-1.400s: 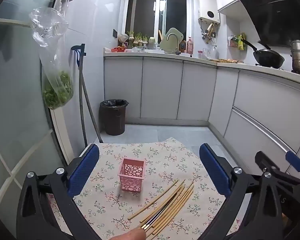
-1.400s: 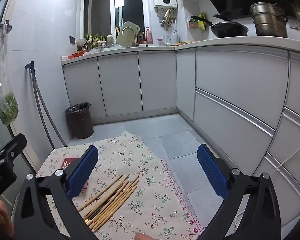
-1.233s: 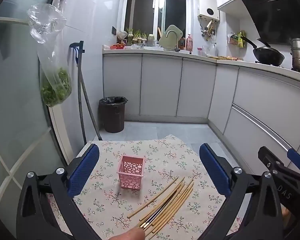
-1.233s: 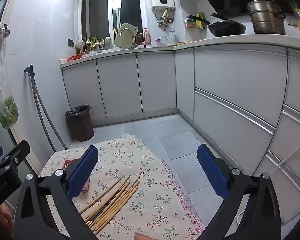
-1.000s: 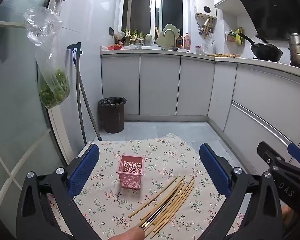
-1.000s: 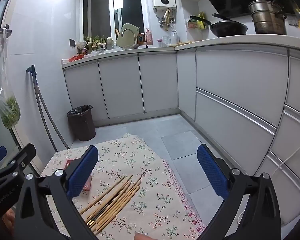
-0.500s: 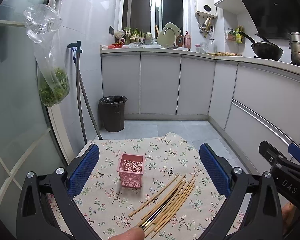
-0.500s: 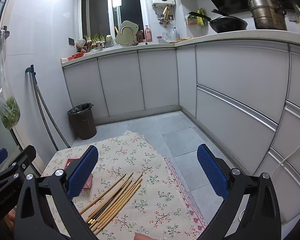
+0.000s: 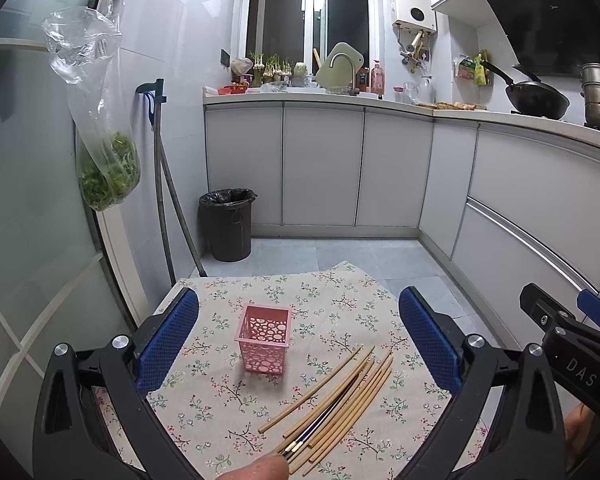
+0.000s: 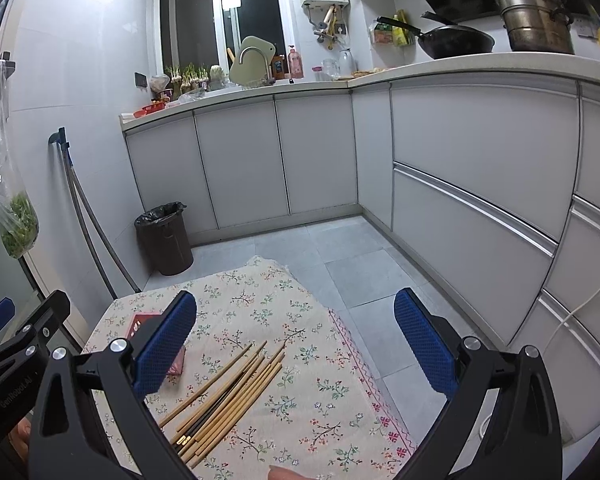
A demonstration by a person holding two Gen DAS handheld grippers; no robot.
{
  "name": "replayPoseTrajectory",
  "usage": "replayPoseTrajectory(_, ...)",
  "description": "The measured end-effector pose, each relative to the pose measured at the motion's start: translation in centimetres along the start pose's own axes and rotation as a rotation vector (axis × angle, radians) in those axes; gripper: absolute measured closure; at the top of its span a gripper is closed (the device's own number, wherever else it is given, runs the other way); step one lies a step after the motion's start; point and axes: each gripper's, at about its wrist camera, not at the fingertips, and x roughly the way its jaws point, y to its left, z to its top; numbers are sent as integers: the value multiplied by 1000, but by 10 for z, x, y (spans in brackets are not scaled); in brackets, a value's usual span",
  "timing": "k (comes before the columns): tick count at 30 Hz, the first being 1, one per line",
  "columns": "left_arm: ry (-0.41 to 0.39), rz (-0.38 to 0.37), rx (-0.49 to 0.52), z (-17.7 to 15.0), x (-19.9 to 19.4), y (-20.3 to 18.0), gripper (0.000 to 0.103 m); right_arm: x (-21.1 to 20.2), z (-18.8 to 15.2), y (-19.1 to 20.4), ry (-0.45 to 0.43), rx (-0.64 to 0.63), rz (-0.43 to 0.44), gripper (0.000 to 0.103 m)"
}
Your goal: Organize utensils
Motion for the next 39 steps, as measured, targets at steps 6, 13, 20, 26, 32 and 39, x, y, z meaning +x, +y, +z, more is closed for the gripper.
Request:
replayPoseTrajectory(6, 6, 0, 2, 1, 2, 0, 7, 0, 0, 1, 4, 0, 0, 7)
replayPoseTrajectory(13, 8, 0, 1, 1, 3, 1, 7, 1, -1, 0, 7, 1, 1, 7)
replayPoseTrajectory(20, 15, 4, -1, -1, 5, 1, 7, 1, -1, -1, 9, 2, 2, 7)
replayPoseTrajectory(26, 15, 4, -1, -1, 5, 1, 7, 1, -2, -2, 11, 2, 1, 7)
replayPoseTrajectory(32, 18, 6, 0, -2, 6, 2, 7, 2, -2, -5, 18, 3, 4, 7)
replayPoseTrajectory(39, 20, 10, -2, -2, 7, 2, 7, 2, -5, -6, 22, 3, 4, 7)
